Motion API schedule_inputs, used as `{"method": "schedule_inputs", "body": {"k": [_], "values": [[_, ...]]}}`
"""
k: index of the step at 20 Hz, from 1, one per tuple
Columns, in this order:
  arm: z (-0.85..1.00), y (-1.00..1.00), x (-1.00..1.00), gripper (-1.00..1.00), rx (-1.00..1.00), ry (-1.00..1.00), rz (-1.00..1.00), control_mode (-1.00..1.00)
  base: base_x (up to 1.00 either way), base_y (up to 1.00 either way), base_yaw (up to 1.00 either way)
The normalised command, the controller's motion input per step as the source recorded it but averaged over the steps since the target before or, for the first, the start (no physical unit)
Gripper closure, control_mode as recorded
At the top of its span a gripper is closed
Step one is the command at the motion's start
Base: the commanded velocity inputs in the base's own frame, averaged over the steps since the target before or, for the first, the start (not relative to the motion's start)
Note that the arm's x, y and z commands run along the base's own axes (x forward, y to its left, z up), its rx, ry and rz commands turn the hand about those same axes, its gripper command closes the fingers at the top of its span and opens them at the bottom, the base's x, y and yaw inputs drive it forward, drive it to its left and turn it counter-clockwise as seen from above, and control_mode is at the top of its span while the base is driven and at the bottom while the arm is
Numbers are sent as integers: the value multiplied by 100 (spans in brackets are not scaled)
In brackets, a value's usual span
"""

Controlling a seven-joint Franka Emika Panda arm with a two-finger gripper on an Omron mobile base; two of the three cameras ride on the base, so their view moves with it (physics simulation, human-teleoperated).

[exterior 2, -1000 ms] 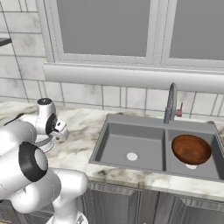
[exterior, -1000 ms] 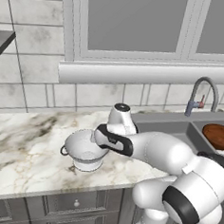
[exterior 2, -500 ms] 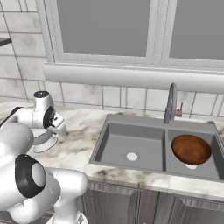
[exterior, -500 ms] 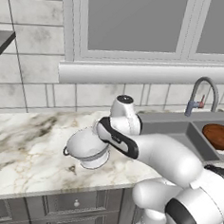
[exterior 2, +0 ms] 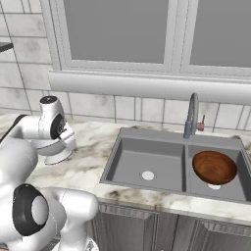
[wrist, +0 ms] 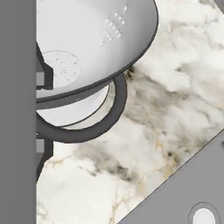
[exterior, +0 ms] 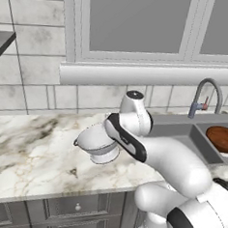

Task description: Place the colander in the left basin and the bowl in the right basin of the sink.

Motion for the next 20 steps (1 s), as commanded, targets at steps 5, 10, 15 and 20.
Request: {"method": "schedule_inputs", "body": {"k": [5, 10, 15, 20], "values": [[9, -51, 16, 100, 0, 7, -20, -100, 0, 0, 0], [6, -66, 25, 100, 3, 8, -17, -100, 0, 0, 0], [1, -72, 23, 100, 4, 7, -14, -100, 0, 0, 0], [0, -72, 17, 100, 5, 5, -13, -100, 0, 0, 0]]}}
